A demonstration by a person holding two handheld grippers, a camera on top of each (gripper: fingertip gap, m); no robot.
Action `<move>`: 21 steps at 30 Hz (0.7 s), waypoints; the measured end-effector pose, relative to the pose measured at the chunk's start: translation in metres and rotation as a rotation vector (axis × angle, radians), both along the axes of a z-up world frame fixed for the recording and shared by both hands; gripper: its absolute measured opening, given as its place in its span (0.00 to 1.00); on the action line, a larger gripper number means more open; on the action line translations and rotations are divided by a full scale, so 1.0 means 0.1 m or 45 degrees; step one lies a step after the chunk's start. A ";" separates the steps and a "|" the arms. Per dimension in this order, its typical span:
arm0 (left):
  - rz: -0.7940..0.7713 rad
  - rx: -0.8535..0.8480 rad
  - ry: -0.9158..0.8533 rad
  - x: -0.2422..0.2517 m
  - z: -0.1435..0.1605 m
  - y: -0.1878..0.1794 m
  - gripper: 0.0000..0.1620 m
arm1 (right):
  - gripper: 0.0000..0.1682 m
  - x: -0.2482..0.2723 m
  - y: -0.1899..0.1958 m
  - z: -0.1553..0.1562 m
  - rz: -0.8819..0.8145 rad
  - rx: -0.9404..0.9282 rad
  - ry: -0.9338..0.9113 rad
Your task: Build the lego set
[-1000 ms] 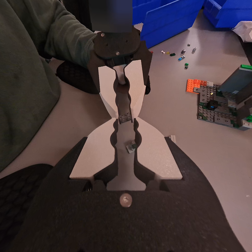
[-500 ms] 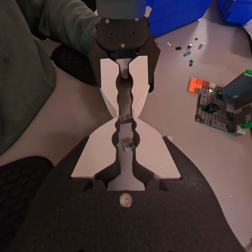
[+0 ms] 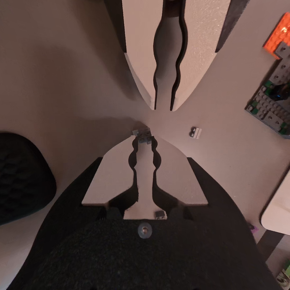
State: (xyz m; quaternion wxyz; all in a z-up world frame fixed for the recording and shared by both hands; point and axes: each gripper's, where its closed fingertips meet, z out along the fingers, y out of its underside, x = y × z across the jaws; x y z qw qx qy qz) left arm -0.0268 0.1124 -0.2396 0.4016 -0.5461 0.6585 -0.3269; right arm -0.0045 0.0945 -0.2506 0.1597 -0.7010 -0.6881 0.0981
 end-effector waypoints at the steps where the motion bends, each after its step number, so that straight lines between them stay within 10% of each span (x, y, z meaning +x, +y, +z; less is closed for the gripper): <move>1: -0.001 -0.003 0.000 0.00 0.00 0.00 0.09 | 0.09 -0.01 0.00 -0.02 0.003 0.001 -0.015; 21: 0.026 -0.017 -0.004 -0.07 0.01 0.12 0.09 | 0.09 -0.01 0.04 -0.07 -0.026 -0.014 -0.151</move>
